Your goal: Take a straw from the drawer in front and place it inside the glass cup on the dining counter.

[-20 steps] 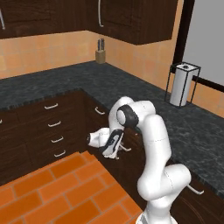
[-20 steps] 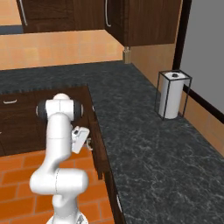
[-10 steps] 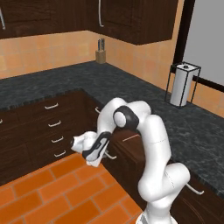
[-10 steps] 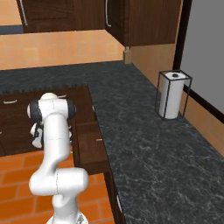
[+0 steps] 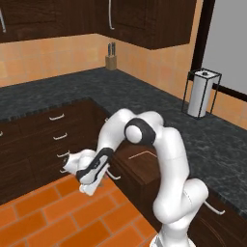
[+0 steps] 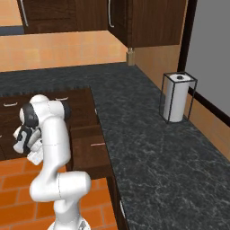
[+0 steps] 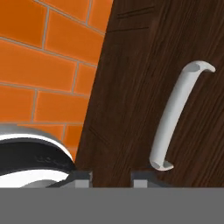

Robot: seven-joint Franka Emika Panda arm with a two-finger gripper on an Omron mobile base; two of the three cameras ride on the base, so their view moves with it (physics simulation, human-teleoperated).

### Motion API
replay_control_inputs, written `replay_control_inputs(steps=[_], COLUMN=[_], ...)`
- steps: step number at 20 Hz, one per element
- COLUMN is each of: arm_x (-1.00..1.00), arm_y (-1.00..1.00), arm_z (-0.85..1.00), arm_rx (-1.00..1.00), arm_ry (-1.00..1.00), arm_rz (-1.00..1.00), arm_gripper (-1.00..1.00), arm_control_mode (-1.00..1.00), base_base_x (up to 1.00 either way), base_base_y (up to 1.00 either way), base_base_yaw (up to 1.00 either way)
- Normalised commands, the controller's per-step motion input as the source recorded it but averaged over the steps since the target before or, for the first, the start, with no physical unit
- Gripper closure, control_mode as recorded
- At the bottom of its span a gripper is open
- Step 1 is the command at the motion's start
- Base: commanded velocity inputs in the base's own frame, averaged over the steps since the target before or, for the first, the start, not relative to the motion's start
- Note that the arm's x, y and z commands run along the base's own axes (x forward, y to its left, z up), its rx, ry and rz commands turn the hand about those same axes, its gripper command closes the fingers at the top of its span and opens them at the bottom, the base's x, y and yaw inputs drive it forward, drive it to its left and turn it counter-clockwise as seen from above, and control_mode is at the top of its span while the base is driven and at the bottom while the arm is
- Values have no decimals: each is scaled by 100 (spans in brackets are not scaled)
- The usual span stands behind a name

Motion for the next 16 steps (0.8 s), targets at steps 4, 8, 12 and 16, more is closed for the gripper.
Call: replay_control_inputs(steps=[4,8,12,16], arm_x=[-49,-3,31,62], arm_y=[-22,-62,-65,-71], arm_z=[93,100,100,80], arm_rx=[26,36,36,27], arm_ry=[-25,-24,-5,0], arm_rz=[0,0,-1,-3], arm_gripper=[-100,-100,-100,-100], arm_control_mode=[-100,-100,-100,-100], base_base_x=[0,0,0,0], base_base_y=[0,0,0,0], base_base_yaw=[0,0,0,0])
